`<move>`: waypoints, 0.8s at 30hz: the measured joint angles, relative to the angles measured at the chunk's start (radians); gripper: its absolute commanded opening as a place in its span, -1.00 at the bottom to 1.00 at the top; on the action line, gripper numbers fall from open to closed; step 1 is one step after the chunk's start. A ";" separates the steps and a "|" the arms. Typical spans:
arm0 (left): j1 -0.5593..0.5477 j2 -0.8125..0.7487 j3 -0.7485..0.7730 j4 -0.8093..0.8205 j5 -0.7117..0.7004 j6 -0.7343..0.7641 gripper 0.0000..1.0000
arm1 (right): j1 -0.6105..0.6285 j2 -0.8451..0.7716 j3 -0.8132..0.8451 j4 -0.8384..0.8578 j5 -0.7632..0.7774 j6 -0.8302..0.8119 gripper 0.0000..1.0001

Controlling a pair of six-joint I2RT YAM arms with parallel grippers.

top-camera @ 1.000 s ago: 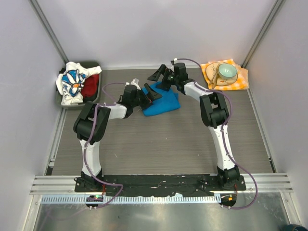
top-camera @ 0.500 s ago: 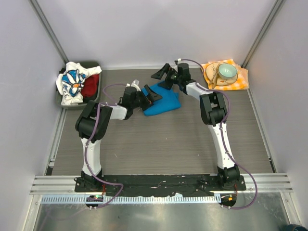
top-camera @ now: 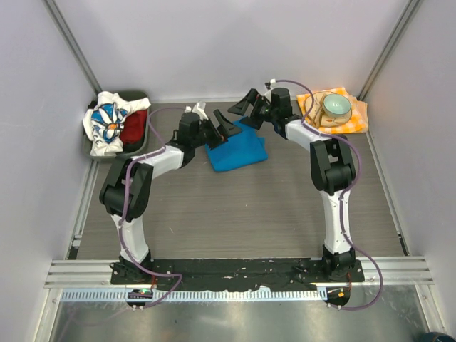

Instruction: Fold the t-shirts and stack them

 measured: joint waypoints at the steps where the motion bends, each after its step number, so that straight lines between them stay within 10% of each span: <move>1: 0.001 -0.010 0.006 0.000 0.000 0.002 0.99 | -0.002 -0.038 -0.028 0.005 0.002 -0.005 0.99; 24: 0.121 0.218 0.153 0.000 0.032 0.018 1.00 | -0.015 -0.294 -0.439 0.108 0.002 -0.024 0.99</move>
